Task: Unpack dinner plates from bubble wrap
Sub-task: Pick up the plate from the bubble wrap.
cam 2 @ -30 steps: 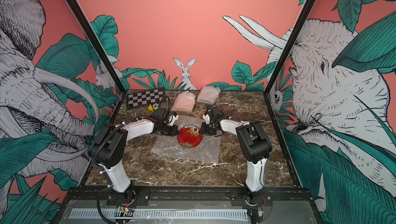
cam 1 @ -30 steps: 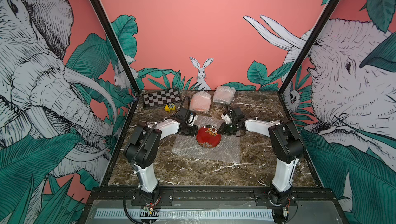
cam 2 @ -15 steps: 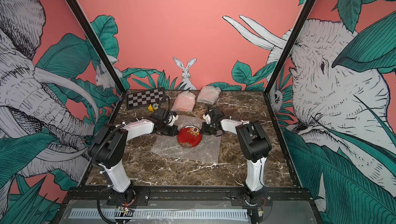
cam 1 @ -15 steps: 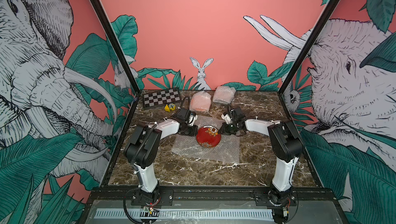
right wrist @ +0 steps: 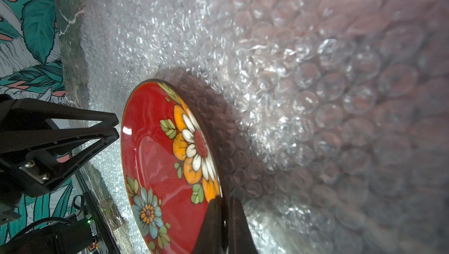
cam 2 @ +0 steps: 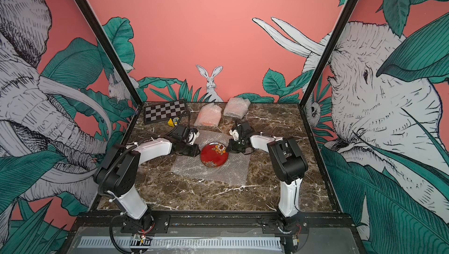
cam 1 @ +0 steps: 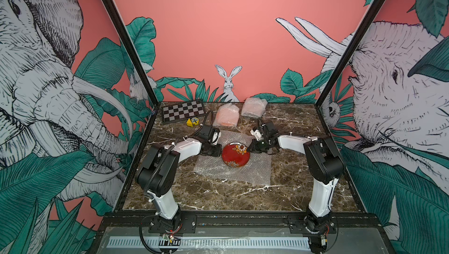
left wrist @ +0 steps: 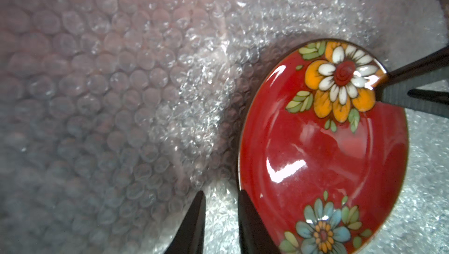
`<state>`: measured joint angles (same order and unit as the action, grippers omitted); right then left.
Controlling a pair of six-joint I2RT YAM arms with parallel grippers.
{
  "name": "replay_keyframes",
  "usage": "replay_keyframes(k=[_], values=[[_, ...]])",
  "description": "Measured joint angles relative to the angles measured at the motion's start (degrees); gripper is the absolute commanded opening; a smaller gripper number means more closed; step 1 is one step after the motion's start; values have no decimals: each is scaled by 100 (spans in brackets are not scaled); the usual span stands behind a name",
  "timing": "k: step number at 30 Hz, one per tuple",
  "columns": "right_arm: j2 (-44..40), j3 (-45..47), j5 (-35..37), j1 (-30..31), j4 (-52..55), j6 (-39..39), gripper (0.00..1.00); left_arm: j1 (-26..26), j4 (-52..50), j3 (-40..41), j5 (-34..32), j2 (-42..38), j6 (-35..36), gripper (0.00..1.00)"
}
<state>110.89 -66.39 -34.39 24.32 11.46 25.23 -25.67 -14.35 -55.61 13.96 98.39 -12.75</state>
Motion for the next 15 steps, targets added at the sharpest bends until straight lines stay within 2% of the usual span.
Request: replay_keyframes(k=[9,15], values=[[-11,2,-15,-2,4,-20,3,0,157,127,-470,-9,-138,17],[-146,61,-48,-7,0,-13,2,0,232,315,-623,-9,-173,16]])
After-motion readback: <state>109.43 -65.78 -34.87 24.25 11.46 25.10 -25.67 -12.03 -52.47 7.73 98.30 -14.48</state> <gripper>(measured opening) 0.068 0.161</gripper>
